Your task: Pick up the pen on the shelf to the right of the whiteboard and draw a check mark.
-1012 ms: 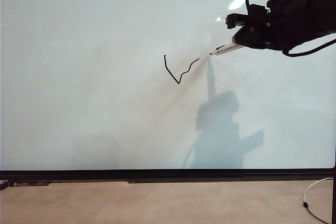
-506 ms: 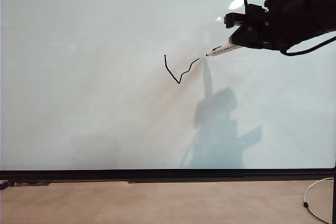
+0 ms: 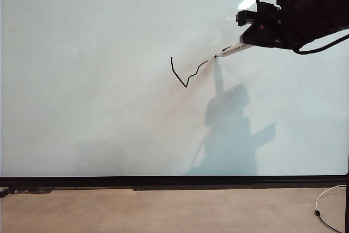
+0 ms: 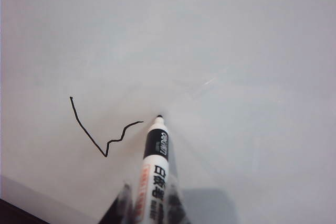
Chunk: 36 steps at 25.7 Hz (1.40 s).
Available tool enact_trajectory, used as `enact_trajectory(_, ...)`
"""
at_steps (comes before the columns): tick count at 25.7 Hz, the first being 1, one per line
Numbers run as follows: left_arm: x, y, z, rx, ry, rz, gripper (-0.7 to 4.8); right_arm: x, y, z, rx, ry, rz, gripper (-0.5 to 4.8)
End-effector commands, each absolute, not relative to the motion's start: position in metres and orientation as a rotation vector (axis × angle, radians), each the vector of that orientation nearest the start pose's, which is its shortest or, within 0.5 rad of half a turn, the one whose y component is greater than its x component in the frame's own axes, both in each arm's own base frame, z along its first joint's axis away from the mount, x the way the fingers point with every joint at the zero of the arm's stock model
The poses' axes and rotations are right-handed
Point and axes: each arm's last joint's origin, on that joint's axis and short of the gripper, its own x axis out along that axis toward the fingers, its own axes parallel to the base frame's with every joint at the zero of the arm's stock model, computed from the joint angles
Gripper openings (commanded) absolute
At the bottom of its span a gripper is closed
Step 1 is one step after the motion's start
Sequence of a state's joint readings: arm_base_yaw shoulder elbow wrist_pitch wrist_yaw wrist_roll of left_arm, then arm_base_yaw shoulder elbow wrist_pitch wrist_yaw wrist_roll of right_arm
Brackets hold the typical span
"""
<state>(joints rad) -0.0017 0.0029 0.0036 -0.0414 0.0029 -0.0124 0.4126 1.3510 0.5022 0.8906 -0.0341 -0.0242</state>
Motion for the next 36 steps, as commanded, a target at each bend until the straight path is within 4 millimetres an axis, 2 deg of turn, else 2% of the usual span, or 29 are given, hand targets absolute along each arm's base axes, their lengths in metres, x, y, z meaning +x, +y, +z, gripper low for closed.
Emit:
enact_trajectory(1,0.097,0.0,0.163,-0.008,0.025,-0.005,-0.04,0.246,0.103,0.23,-0.008,-0.1,0.397,-0.06)
enact_trajectory(19,0.097,0.0,0.163,-0.008,0.025,-0.005,-0.04,0.23,0.092,0.256,-0.049,-0.168,0.352,-0.06)
enact_trajectory(24,0.097,0.0,0.163,-0.008,0.025,-0.005,-0.04,0.225,0.091,0.256,-0.052,-0.149,0.358,-0.06)
enact_trajectory(30,0.097,0.0,0.163,-0.008,0.026,-0.005,-0.04,0.197,0.084,0.25,-0.057,-0.131,0.352,-0.06)
enact_trajectory(36,0.097,0.0,0.163,-0.008,0.025,-0.005,-0.04,0.178,0.068,0.258,-0.134,-0.101,0.285,-0.06)
